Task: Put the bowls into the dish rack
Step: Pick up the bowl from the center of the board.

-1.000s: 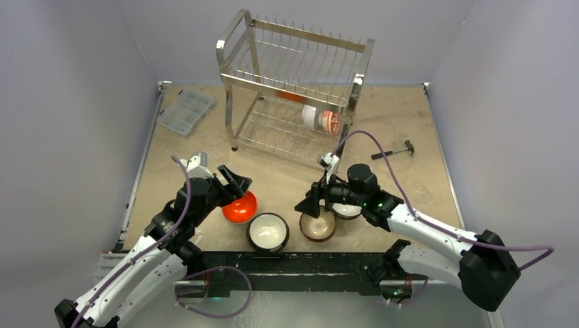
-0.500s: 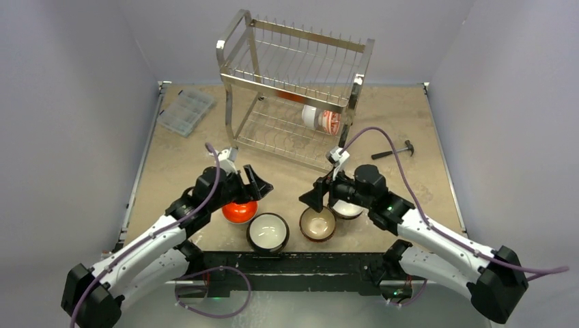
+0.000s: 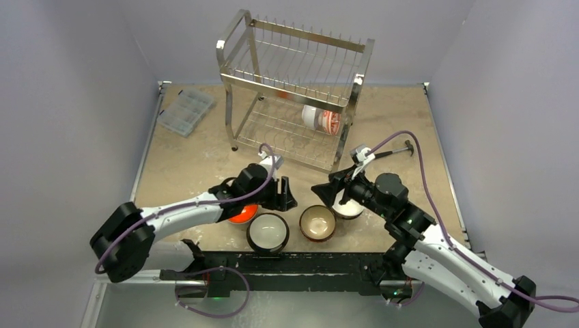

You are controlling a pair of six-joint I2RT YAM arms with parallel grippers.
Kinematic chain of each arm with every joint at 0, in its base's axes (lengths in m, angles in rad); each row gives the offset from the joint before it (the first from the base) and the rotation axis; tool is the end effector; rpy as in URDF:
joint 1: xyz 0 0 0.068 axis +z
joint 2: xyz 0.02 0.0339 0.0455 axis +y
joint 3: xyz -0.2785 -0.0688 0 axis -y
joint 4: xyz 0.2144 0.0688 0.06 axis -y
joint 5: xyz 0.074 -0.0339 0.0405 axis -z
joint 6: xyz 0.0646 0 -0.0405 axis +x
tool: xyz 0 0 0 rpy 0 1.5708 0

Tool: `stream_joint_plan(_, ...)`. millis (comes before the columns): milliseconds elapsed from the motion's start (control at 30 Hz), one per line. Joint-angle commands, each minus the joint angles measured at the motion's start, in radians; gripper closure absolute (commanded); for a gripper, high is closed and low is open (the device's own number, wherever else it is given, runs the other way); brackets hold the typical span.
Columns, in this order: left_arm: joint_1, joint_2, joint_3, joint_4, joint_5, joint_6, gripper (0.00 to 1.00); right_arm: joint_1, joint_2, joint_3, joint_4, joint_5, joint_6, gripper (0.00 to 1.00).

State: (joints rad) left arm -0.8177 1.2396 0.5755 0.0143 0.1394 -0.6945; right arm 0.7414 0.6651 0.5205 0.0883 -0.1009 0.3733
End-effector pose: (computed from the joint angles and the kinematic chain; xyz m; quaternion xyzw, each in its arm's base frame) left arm 0.1611 -0.1850 0.2085 0.0859 0.8901 -0.3495 0.2797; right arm 0.1134 0.1127 0.3061 -0.1669 0.7072 0.3940 0.5628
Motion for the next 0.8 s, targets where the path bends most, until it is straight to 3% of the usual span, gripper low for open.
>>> stream_joint_plan(0, -0.052, 0.1, 0.095, 0.106, 0.03, 0.083, 0.41, 0.003, -0.063, -0.006, -0.046, 0.083, 0.032, 0.2)
stream_joint_plan(367, -0.21, 0.323, 0.251, 0.055, -0.065, 0.153, 0.55, 0.003, -0.155, -0.021, -0.085, 0.128, 0.069, 0.19)
stream_joint_plan(600, -0.272, 0.332, 0.304, -0.012, -0.203, 0.164, 0.91, 0.004, -0.139, -0.019, -0.085, 0.115, 0.069, 0.18)
stream_joint_plan(667, -0.276, 0.307, 0.305, -0.037, -0.234, 0.158, 0.99, 0.003, -0.135, -0.022, -0.085, 0.106, 0.068, 0.18)
stream_joint_plan(767, -0.276, 0.256, 0.289, -0.05, -0.275, 0.144, 1.0, 0.003, -0.121, -0.028, -0.083, 0.094, 0.065, 0.18)
